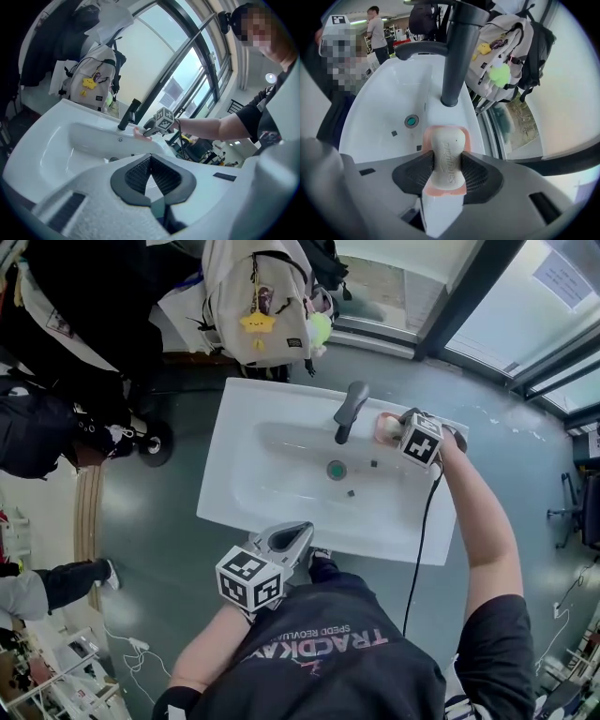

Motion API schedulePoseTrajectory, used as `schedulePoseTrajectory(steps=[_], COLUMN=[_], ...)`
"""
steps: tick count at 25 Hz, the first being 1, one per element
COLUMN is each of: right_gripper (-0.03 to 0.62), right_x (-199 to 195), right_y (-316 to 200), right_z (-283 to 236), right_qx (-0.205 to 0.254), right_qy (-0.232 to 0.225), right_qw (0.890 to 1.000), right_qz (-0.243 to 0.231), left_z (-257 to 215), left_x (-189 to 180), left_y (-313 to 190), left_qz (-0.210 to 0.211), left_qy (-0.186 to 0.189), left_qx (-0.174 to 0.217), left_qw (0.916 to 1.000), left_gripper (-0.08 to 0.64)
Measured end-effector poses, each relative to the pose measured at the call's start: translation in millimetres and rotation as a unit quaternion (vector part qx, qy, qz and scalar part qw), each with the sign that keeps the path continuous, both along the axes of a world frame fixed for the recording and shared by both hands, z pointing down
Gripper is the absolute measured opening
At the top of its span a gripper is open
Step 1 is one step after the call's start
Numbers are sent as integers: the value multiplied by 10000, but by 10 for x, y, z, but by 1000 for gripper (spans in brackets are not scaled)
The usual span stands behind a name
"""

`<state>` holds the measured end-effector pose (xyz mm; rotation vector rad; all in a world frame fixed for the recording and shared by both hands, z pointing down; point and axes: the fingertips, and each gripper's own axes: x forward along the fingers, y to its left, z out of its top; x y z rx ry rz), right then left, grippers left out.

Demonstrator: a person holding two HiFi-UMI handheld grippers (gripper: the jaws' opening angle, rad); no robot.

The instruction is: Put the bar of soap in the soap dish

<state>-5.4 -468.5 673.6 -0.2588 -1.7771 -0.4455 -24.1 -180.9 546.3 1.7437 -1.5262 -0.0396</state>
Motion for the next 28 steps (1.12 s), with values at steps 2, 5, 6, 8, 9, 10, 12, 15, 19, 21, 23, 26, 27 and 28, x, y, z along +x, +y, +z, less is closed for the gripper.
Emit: schedulePoseTrajectory(steps=[2, 5, 6, 8, 9, 10, 12, 15, 19, 21, 23, 26, 27, 28], right_gripper=[184, 184, 184, 184, 184, 184, 184, 186, 187, 187, 187, 186, 184, 149], right_x=[-10, -21, -28, -42, -46, -48, -50, -44, -51, -44, -18, 25, 31, 32], right_y=[-10, -26, -33, -44, -46, -45, -43, -43, -39, -39, -68, -97, -98, -103], right_z=[35, 89, 96, 102, 106, 112, 121, 124, 82, 25, -47, -211, -293, -393], right_qx=[-25, -41, -46, -67, -80, -88, -81, -67, -166, -223, -195, -166, -177, -199], right_qy=[62, 181, 206, 245, 266, 290, 341, 346, 159, 28, -95, -447, -673, -979], right_qw=[10000, 9997, 9997, 9995, 9994, 9993, 9990, 9989, 9994, 9995, 9997, 9987, 9970, 9933], right_qz=[-60, -131, -151, -175, -188, -209, -273, -320, -253, -206, -119, 157, 332, 577], left_z=[5, 33, 42, 57, 64, 69, 68, 54, 36, 19, 0, -27, -41, -58], left_x=[-15, -44, -48, -50, -51, -54, -62, -58, -50, -42, -41, -59, -68, -78], left_y=[19, 50, 57, 65, 67, 68, 59, 27, -7, -23, -30, -15, -6, 4], left_qz=[-85, -186, -208, -235, -245, -254, -267, -239, -167, -116, -68, -2, 25, 53], left_qy=[19, 51, 61, 71, 74, 76, 75, 65, 47, 35, 18, -21, -33, -44], left_qx=[-17, -42, -49, -62, -69, -75, -77, -60, -45, -34, -14, 22, 40, 60], left_qw=[10000, 9998, 9998, 9997, 9996, 9996, 9996, 9997, 9998, 9999, 10000, 10000, 10000, 10000], left_gripper=[11, 11, 11, 11, 11, 11, 11, 11, 11, 9, 11, 11, 11, 11])
